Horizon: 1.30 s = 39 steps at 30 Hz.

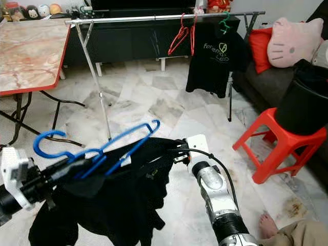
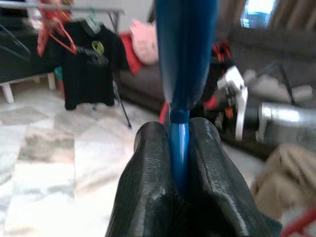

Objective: Hang hanger

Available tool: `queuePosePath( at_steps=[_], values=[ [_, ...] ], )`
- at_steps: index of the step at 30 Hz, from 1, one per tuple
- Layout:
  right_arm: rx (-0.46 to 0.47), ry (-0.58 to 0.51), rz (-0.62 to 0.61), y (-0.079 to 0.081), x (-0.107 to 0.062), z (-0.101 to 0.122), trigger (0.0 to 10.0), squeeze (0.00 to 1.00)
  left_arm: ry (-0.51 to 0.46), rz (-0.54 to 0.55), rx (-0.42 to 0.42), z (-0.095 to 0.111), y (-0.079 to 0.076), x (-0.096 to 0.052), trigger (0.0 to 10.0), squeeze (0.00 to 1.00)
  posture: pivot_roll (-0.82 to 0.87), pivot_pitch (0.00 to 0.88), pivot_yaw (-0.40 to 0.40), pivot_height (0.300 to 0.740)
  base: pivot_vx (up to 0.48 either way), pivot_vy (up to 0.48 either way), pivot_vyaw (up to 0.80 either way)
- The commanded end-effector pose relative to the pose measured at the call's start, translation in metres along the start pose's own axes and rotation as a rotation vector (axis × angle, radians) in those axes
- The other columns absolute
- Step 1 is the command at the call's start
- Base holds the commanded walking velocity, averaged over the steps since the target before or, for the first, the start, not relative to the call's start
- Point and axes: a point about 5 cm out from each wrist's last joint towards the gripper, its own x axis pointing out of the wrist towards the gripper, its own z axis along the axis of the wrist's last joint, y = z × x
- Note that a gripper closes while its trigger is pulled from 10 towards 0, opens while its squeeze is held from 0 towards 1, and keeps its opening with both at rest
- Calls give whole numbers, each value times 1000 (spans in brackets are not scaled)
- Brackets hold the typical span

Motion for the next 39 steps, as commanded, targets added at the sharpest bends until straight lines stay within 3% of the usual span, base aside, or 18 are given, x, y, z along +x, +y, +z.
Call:
queuePosePath(
  at_steps=[1,2,3,4,5,8,11,12,14,21,27,28,30,39],
  values=[
    [35,19,-51,-8,-3,-7,0,0,-148,68,-46,17,6,6,10000,0,3,74,-39,740,0,0,0],
    [35,19,-51,-8,-3,-7,0,0,-148,68,-46,17,6,6,10000,0,3,74,-39,740,0,0,0],
    [36,21,-47,-6,-3,-7,0,0,-208,69,-83,22,6,11,10000,0,6,79,-44,740,0,0,0],
    [35,25,-21,0,-2,-8,0,0,-333,135,-151,30,10,28,10000,0,6,80,-44,740,0,0,0],
    [35,25,-21,0,-2,-8,0,0,-333,135,-151,30,10,28,10000,0,6,80,-44,740,0,0,0],
    [43,24,38,9,-1,-9,0,0,-438,207,-274,29,8,49,10000,0,0,80,-39,740,0,0,0],
    [37,24,63,12,-2,-9,0,0,-454,218,-318,27,6,56,10000,0,0,80,-39,740,0,0,0],
    [37,21,92,18,-2,-9,0,0,-476,235,-385,22,-2,73,10000,0,-7,85,-34,740,0,0,0],
    [32,23,127,23,-2,-9,0,0,-473,239,-399,22,-11,86,10000,0,-10,84,-35,740,0,0,0],
    [12,35,211,33,-5,-12,0,0,-476,264,-476,24,-21,103,10000,0,-5,83,-33,740,0,0,0],
    [7,50,305,44,-7,-15,0,0,-455,458,-331,25,-9,107,10000,0,-4,80,-27,740,0,0,0],
    [0,48,333,47,-9,-16,0,0,-412,560,-251,22,-2,109,10000,0,-4,77,-24,740,0,0,0],
    [1,55,351,49,-11,-17,0,0,-383,614,-213,19,1,110,10000,0,-7,75,-23,740,0,0,0],
    [-13,65,354,46,-12,-19,0,0,-329,577,-200,13,-6,114,10000,0,-10,62,-22,740,0,0,0]
  ],
)
